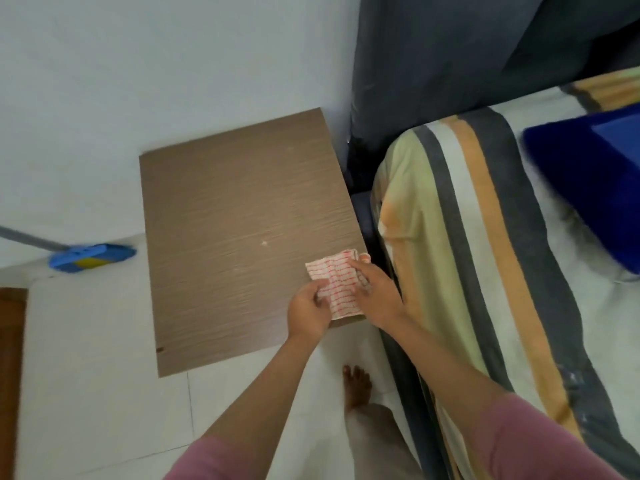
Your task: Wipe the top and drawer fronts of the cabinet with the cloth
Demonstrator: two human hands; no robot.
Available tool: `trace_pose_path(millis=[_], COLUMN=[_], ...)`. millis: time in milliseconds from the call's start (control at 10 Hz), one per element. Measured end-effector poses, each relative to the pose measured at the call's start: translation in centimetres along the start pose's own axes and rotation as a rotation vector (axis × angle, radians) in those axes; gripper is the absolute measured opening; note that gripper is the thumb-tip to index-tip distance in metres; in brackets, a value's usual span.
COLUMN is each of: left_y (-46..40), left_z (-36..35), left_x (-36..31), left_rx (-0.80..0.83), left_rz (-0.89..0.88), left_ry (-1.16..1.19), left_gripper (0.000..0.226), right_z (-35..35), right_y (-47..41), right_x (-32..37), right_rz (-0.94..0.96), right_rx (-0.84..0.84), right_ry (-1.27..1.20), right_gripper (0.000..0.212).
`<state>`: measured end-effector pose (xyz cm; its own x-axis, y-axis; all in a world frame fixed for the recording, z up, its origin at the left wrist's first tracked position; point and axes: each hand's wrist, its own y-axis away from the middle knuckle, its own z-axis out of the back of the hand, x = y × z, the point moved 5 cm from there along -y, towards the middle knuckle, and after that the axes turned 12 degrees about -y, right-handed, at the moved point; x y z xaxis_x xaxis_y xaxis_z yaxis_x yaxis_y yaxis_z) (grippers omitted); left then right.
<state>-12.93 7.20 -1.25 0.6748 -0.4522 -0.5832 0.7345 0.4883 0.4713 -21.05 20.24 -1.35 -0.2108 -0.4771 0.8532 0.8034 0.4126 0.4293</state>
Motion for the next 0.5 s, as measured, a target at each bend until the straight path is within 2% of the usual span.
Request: trace_pose_path(millis=[200, 300, 400, 500], left_y=[-0.5, -0.4, -0.1, 0.2], left_z=[-0.2, 0.0, 1.7, 4.4], left_x=[-1.1, -1.1, -1.6, -3.9], left_rx=[0.025, 0.051, 0.032, -0.067], left_rz=[-0.040, 0.010, 0.062, 0.015], left_ry=[-0.132, -0.122, -0.101, -0.001], left_gripper=[0.036, 0.039, 0.042, 0.038], right_z=[0.0, 0.3, 1.0, 1.8], right_y=[-1.0, -0.7, 0.1, 0.9], right_x=[-0.8, -0.2, 1.9, 6.0], right_rz=[-0.024, -0.060, -0.078, 0.046], right_rx=[0.001, -0.051, -0.092, -0.142], right_ry=[0.268, 0.317, 0.324, 0.230], right_gripper=[0.053, 0.055, 0.055, 0.050])
